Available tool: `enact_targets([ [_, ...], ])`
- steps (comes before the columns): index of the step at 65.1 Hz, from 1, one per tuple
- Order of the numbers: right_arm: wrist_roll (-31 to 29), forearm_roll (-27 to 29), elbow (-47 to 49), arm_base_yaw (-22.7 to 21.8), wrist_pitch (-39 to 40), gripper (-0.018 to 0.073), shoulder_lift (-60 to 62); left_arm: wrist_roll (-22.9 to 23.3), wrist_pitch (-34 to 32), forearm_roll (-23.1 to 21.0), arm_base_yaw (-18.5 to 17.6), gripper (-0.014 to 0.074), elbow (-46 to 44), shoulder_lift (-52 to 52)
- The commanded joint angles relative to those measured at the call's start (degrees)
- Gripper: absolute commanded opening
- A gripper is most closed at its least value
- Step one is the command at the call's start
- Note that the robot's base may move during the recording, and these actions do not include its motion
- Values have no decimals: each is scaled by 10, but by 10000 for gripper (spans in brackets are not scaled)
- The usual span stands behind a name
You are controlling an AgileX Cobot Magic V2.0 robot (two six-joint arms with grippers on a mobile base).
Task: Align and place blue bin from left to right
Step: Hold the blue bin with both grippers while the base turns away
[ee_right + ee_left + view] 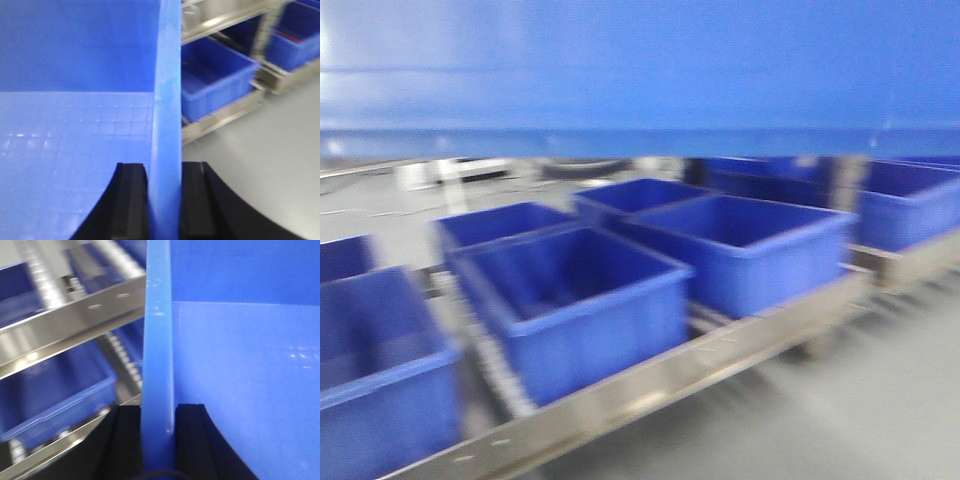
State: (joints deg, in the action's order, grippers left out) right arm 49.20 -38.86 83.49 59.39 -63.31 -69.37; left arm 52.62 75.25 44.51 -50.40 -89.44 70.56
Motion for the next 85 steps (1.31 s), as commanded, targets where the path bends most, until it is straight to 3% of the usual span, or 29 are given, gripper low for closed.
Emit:
enact_targets([
  [1,-4,-9,5,6,73,-78,5,5,-53,10,-8,-111,-4,-4],
  [85,-4,-9,5,6,73,-78,5,5,-53,10,-8,-111,-4,-4],
])
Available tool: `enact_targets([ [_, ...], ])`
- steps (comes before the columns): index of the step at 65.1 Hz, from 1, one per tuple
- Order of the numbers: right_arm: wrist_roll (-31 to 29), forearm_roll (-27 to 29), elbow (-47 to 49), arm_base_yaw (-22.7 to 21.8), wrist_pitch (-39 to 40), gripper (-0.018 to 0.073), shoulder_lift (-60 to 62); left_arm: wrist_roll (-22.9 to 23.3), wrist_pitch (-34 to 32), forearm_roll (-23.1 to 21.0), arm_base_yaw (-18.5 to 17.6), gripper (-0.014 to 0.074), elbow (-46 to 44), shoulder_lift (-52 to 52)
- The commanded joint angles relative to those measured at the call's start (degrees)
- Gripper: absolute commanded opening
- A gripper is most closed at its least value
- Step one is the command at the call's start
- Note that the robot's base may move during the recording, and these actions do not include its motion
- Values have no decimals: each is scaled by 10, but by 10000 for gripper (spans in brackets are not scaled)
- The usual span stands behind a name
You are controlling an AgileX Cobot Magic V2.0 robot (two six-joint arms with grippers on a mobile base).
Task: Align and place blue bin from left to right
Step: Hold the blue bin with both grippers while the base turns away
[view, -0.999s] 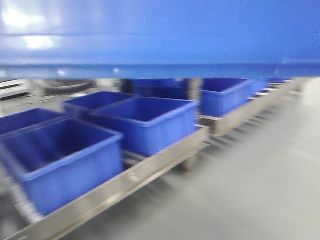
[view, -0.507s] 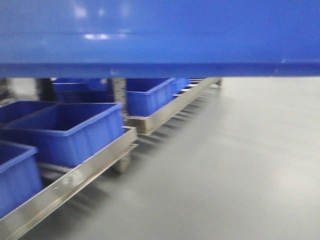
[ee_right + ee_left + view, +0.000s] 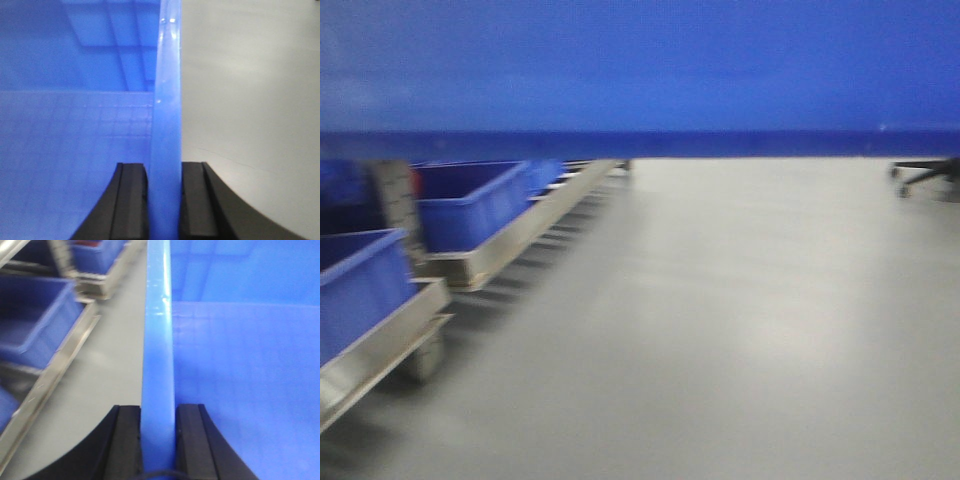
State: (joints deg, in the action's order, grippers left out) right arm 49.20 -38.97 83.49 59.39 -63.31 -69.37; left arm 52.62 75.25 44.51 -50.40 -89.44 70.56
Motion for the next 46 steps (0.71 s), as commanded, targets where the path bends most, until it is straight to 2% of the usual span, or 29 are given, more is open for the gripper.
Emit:
enact_targets([
  [1,-4,-8,5,6,73,-78,5,5,-53,10,-8,-111,-4,-4],
  [46,-4,-8,5,6,73,-78,5,5,-53,10,-8,-111,-4,-4],
])
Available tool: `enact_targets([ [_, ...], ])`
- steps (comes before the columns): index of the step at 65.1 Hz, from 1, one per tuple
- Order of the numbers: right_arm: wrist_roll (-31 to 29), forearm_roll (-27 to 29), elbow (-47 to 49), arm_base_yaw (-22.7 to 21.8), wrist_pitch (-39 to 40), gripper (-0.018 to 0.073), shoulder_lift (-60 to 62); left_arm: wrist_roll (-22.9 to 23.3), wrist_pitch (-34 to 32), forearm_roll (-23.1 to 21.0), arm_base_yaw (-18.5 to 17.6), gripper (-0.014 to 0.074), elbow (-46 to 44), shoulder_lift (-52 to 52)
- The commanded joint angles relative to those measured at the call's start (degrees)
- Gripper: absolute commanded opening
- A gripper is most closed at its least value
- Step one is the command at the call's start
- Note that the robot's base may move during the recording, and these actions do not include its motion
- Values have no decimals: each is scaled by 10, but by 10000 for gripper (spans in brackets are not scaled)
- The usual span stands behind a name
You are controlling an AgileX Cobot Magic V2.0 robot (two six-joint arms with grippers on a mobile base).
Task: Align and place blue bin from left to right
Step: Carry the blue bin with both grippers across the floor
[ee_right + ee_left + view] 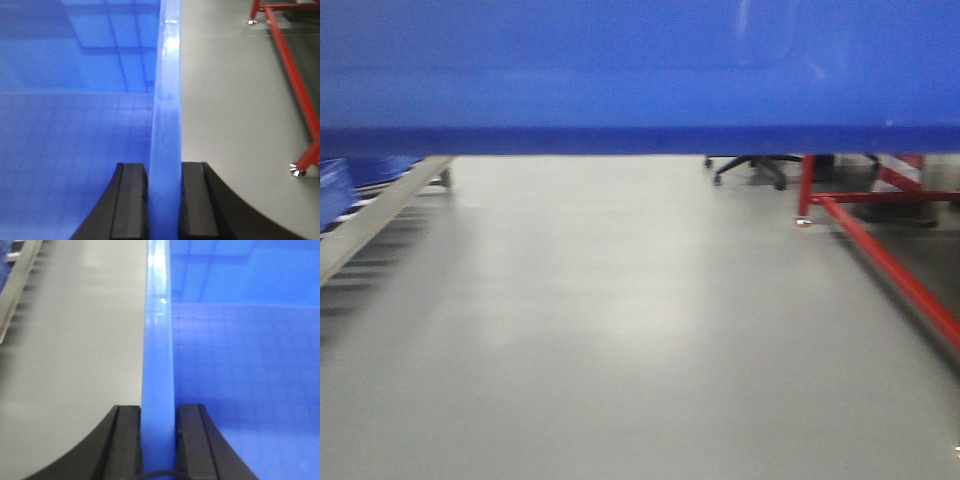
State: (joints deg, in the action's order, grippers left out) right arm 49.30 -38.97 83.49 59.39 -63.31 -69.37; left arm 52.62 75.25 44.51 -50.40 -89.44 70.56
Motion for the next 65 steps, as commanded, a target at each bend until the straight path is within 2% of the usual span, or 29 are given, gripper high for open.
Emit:
enact_targets([
  [1,-5,-8,5,6,73,-78,5,5,-53,10,-8,-111,-4,-4],
  [65,-5,-8,5,6,73,-78,5,5,-53,10,-8,-111,-4,-4],
])
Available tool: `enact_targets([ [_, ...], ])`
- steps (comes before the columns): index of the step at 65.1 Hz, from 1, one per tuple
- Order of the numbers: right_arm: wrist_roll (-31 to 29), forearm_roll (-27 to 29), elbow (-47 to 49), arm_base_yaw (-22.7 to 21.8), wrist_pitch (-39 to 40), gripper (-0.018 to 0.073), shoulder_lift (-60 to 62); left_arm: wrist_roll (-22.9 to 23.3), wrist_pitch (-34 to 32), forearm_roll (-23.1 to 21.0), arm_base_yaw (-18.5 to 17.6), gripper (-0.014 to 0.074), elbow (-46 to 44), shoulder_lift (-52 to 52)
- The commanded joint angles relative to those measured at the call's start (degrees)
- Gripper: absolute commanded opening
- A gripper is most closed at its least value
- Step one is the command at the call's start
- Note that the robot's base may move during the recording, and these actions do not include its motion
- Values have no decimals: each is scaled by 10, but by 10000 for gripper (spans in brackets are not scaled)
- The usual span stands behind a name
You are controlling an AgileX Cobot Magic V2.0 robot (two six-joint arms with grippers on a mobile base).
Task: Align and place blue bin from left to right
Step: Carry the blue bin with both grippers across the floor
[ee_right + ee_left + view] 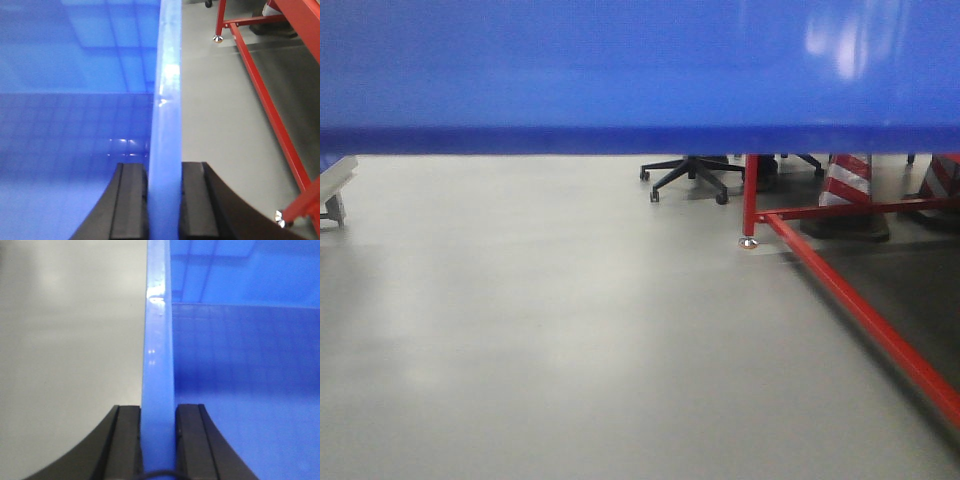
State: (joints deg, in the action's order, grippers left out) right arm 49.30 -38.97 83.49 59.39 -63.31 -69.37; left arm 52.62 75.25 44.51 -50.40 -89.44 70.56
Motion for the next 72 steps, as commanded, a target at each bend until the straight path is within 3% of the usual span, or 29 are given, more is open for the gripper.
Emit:
enact_targets([
  [1,-5,-8,5,6,73,-78,5,5,-53,10,-8,-111,-4,-4],
  [72,-5,-8,5,6,73,-78,5,5,-53,12,-8,-111,-4,-2],
])
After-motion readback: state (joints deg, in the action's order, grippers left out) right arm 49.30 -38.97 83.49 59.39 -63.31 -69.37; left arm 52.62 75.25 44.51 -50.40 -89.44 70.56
